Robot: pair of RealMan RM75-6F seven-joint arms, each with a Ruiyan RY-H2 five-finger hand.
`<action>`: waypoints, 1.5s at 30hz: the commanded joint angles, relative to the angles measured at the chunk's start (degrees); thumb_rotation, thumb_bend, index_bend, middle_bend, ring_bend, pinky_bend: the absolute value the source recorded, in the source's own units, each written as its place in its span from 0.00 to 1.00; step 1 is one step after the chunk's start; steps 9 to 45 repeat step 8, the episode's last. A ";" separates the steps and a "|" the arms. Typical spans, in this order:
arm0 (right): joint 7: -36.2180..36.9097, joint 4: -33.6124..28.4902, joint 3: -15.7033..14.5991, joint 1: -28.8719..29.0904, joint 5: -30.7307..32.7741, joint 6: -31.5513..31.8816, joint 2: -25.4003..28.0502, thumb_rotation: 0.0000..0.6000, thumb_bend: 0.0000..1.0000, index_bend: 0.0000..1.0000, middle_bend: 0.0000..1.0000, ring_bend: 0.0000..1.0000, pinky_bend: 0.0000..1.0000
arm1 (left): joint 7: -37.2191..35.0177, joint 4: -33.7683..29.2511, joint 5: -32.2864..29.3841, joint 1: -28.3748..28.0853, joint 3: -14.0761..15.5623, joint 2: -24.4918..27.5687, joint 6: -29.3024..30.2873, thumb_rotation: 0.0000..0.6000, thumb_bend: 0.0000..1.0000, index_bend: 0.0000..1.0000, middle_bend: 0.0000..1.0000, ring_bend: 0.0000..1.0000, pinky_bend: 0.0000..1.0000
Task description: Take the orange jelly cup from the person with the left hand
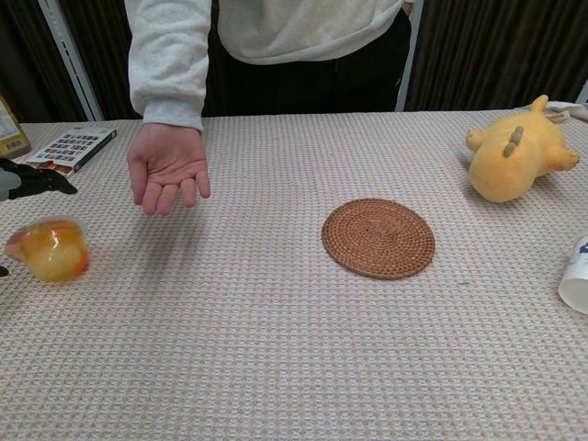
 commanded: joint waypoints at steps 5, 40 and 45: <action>-0.17 0.06 0.02 0.12 -0.02 -0.14 -0.14 1.00 0.14 0.05 0.00 0.00 0.00 | -6.27 -6.74 10.92 8.58 0.69 6.27 15.21 1.00 0.14 0.00 0.00 0.00 0.00; -0.13 0.04 0.07 0.10 -0.14 0.04 -0.18 1.00 0.14 0.05 0.00 0.00 0.00 | -9.96 -6.02 16.42 13.91 1.98 6.09 23.16 1.00 0.08 0.00 0.00 0.00 0.00; -0.13 0.04 0.07 0.10 -0.14 0.04 -0.18 1.00 0.14 0.05 0.00 0.00 0.00 | -9.96 -6.02 16.42 13.91 1.98 6.09 23.16 1.00 0.08 0.00 0.00 0.00 0.00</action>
